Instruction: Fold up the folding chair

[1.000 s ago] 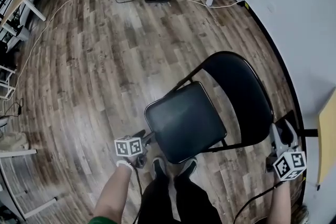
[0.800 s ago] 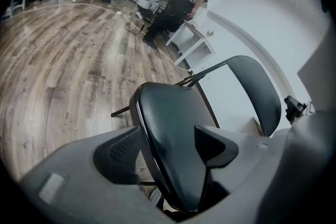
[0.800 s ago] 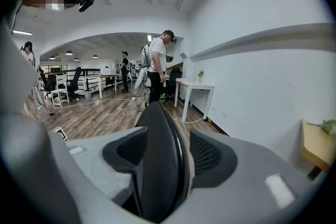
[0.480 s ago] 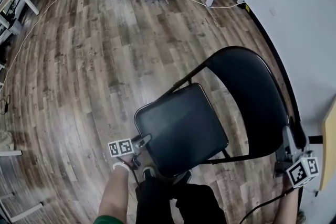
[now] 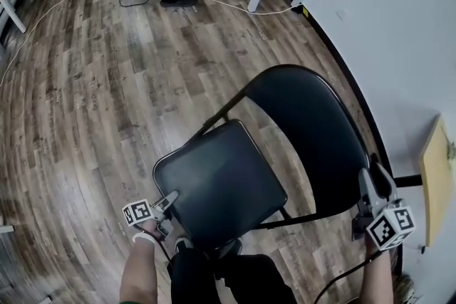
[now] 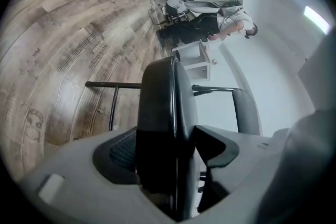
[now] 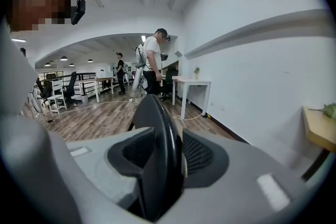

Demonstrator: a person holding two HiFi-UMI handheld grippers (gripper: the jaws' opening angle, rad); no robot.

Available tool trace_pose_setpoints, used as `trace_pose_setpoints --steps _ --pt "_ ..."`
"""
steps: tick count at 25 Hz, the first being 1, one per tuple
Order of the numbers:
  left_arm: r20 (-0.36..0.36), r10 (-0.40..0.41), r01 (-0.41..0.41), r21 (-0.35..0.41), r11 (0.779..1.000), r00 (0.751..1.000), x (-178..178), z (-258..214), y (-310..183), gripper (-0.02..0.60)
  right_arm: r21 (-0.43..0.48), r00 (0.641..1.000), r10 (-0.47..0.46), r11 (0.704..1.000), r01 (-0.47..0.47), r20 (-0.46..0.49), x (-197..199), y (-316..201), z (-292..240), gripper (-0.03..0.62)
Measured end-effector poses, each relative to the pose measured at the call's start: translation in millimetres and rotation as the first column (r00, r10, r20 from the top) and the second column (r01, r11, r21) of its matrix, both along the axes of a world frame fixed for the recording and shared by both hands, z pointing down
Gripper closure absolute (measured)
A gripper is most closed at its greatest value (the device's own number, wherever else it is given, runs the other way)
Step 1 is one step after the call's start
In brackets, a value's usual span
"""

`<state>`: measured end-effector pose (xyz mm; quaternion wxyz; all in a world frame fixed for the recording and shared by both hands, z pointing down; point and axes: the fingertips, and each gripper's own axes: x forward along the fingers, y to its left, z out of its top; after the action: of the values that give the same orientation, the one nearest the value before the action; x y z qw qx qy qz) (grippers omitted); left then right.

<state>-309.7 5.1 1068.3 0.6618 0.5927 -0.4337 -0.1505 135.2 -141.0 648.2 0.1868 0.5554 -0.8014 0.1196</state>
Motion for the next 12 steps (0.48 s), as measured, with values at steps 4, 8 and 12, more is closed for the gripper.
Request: trace_pose_setpoints --steps 4,8,12 --pt "0.025 -0.011 0.012 -0.037 0.999 1.000 -0.7 2.1 2.7 0.241 -0.040 1.000 -0.016 0.999 0.017 0.007 1.0 -3.4 5.3 0.439" --pt "0.047 -0.012 0.014 -0.060 0.998 0.999 -1.0 -0.6 4.9 0.240 -0.094 0.991 -0.048 0.994 0.059 0.121 3.5 -5.3 1.6 0.439" --pt "0.043 -0.006 0.009 -0.061 0.998 0.999 6.1 -5.9 1.3 0.239 -0.107 0.993 -0.066 0.991 0.077 0.100 12.8 -11.7 1.2 0.422"
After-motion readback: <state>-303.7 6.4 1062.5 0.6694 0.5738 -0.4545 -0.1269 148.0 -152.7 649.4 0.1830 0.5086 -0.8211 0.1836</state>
